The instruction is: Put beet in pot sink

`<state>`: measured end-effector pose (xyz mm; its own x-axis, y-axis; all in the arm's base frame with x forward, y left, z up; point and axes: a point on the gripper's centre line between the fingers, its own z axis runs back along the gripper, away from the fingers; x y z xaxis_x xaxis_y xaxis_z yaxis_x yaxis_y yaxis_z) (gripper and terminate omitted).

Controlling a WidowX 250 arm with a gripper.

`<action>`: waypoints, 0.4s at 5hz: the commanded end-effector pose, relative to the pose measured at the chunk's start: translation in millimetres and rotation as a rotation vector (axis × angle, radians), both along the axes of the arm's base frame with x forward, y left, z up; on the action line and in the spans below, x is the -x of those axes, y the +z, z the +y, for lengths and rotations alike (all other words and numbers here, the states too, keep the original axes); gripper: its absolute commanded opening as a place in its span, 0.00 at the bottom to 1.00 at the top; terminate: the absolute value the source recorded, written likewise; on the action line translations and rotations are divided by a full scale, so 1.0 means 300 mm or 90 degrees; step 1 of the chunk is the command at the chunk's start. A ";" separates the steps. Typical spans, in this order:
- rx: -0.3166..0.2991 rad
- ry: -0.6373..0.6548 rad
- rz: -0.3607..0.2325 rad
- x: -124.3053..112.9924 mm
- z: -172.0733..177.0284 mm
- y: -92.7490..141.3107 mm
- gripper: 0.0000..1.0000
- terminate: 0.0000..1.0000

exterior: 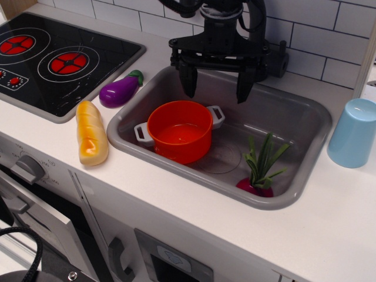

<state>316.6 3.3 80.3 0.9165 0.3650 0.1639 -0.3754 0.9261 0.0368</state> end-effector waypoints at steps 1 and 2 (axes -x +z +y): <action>0.000 0.000 0.000 0.000 0.000 0.000 1.00 0.00; 0.022 -0.015 -0.008 0.030 -0.066 -0.017 1.00 0.00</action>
<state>300.9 -16.4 57.5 0.9273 0.3591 0.1058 -0.3628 0.9317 0.0175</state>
